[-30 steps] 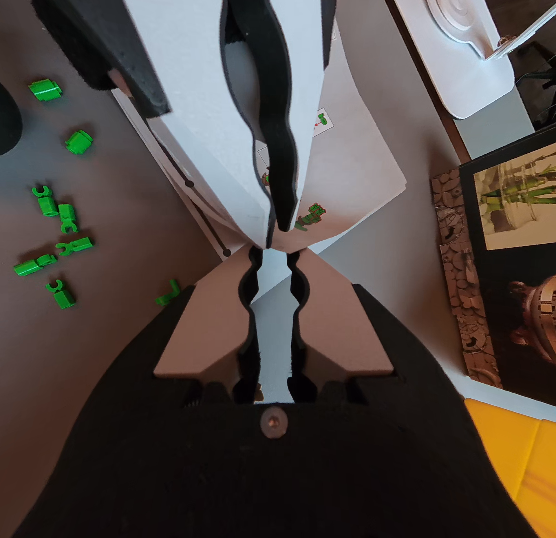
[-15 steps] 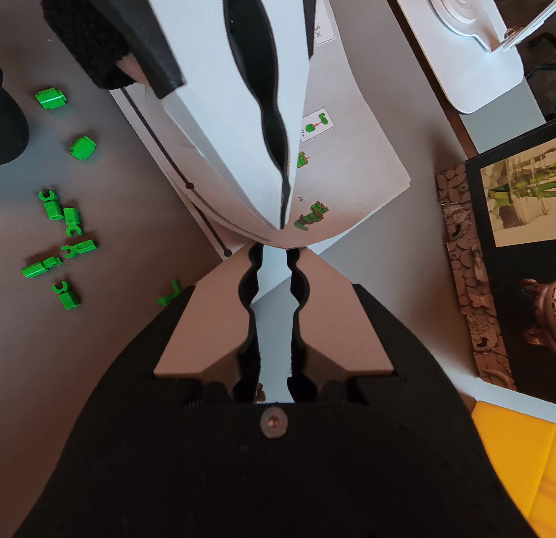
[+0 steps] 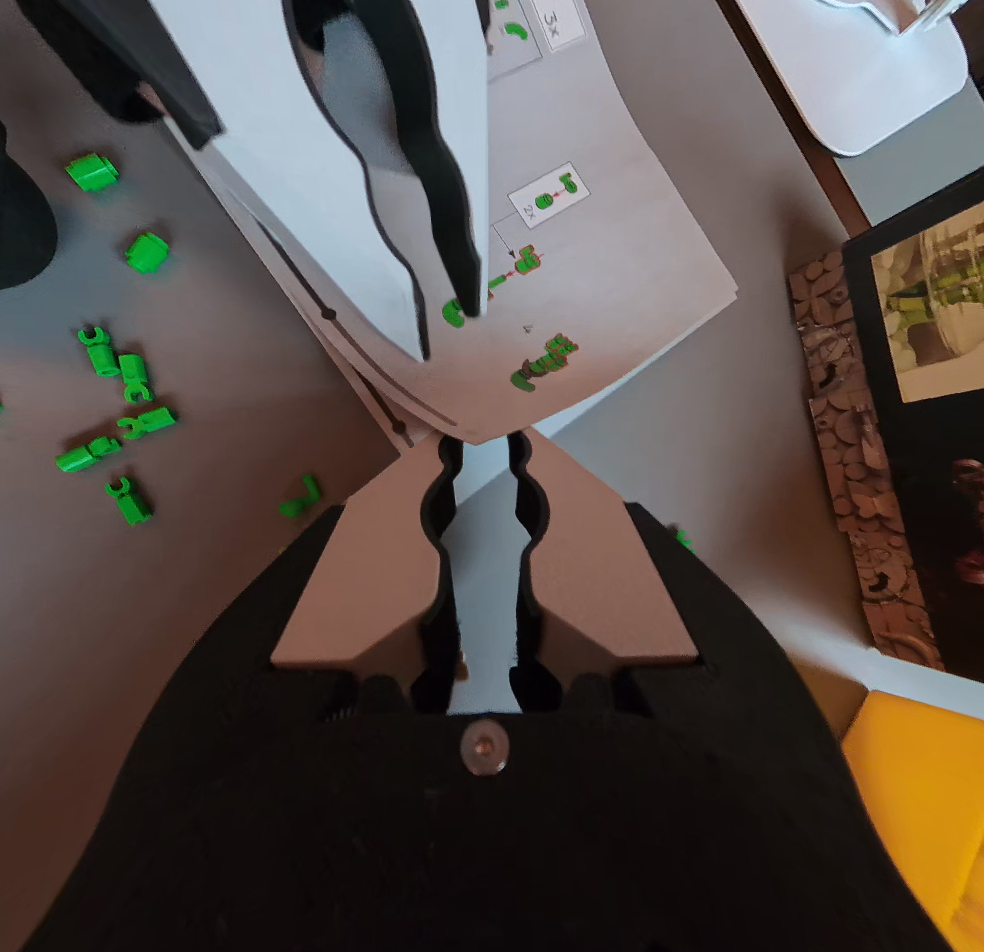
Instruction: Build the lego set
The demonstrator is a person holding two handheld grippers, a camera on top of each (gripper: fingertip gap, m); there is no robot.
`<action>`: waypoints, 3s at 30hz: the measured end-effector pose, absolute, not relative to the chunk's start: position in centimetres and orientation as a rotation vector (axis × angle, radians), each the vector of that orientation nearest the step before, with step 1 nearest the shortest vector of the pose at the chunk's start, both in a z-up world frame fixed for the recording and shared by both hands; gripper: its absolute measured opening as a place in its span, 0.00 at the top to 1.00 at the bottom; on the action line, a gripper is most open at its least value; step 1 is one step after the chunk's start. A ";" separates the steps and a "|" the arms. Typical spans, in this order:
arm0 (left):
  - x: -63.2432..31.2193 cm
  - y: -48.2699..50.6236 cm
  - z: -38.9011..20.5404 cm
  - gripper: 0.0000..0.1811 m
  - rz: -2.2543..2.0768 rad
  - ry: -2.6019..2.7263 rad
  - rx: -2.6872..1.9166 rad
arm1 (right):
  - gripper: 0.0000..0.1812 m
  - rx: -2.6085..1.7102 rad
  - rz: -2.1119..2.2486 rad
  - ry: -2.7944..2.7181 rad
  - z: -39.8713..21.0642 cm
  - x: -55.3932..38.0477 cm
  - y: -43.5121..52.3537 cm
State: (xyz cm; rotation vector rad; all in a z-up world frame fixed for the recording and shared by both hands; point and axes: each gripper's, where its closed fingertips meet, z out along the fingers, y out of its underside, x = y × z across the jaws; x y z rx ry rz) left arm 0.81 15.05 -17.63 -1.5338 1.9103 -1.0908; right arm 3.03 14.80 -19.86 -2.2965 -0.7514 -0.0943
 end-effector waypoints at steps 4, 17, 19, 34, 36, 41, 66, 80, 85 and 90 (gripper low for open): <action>0.1 15.8 -18.5 0.86 -1.001 1.941 -1.555 | 0.93 -2.343 -0.114 -0.712 -19.0 4.6 13.7; 0.1 16.2 -19.9 0.82 -0.942 1.955 -1.591 | 0.82 -2.440 0.140 -0.588 -19.5 3.4 12.9; 0.1 16.2 -19.9 0.82 -0.949 1.949 -1.586 | 0.82 -2.448 0.138 -0.622 -20.0 3.1 12.8; 0.1 16.3 -19.8 0.83 -1.021 1.915 -1.628 | 0.62 -2.308 -0.002 -0.799 -18.4 1.4 13.2; 0.1 16.3 -19.8 0.83 -1.015 1.916 -1.621 | 0.62 -2.358 -0.023 -0.737 -19.1 2.7 13.5; 0.1 16.3 -19.9 0.83 -0.972 1.920 -1.599 | 0.60 -2.429 0.025 -0.509 -19.3 4.9 14.7; -0.2 15.4 -19.7 0.73 -1.024 1.955 -1.570 | 0.61 -2.457 0.080 -0.492 -20.2 5.3 15.5; -0.4 15.2 -20.2 0.71 -0.862 2.019 -1.477 | 0.62 -2.434 0.089 -0.493 -20.2 5.1 15.7; -0.3 15.3 -20.0 0.71 -0.934 1.992 -1.517 | 0.62 -2.429 0.088 -0.496 -20.2 5.1 15.7; -0.2 15.7 -19.8 0.76 -1.008 1.941 -1.586 | 0.62 -2.422 0.086 -0.501 -20.1 5.1 15.7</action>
